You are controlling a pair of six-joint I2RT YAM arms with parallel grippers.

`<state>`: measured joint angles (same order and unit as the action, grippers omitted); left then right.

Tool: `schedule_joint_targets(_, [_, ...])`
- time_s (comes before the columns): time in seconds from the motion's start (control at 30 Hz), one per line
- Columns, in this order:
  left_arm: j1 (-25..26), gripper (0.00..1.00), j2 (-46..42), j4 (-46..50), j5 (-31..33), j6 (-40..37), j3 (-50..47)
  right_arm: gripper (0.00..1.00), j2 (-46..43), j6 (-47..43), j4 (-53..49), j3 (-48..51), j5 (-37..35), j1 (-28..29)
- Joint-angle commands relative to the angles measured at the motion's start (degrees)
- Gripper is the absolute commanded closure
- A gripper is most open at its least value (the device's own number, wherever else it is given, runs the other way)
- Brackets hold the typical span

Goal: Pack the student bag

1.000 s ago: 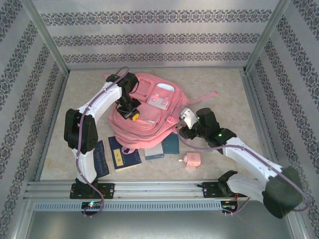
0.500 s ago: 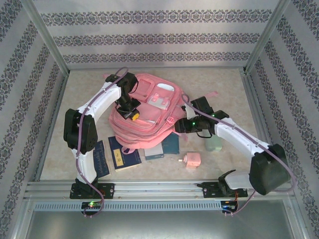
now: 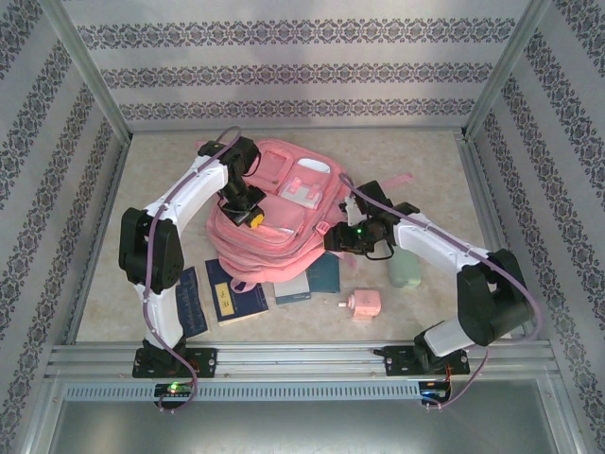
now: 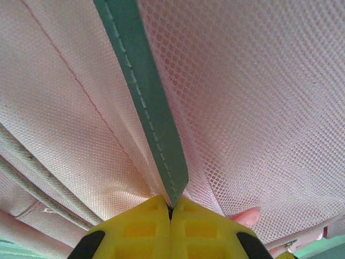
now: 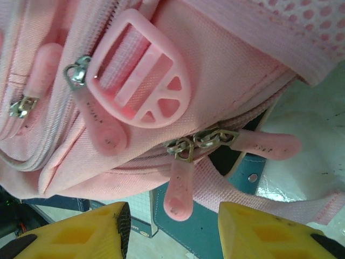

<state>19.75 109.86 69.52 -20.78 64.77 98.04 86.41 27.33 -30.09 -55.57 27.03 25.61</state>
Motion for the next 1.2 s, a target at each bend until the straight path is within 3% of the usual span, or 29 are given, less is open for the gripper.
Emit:
schedule_joint_targets(0.0, [-0.3,1.0,-2.2,0.9,-1.7,0.6,-0.8,0.53,1.5,1.4,1.3,-1.6,1.3,-0.5])
schedule_joint_targets(0.17, [-0.3,1.0,-2.1,0.8,-1.9,0.8,-1.1,0.58,3.4,1.9,2.5,-1.5,1.5,-0.7])
schedule_joint_targets(0.37, [-0.3,1.0,-2.1,0.8,-1.8,0.6,-1.5,0.73,3.7,3.4,5.0,-0.2,3.5,-2.3])
schedule_joint_targets(0.73, [-0.5,1.0,-1.8,0.6,-1.6,2.3,0.0,0.91,-0.7,-1.0,0.8,1.3,3.2,-2.3])
schedule_joint_targets(0.9, [-0.5,1.0,-1.4,0.9,-1.5,2.9,1.5,0.93,-2.2,-5.1,-2.4,1.0,-0.5,-1.0])
schedule_joint_targets(1.17, [-0.6,1.0,-1.8,0.3,-2.6,6.1,3.0,0.92,-7.1,-16.7,-3.3,1.1,-12.4,7.9])
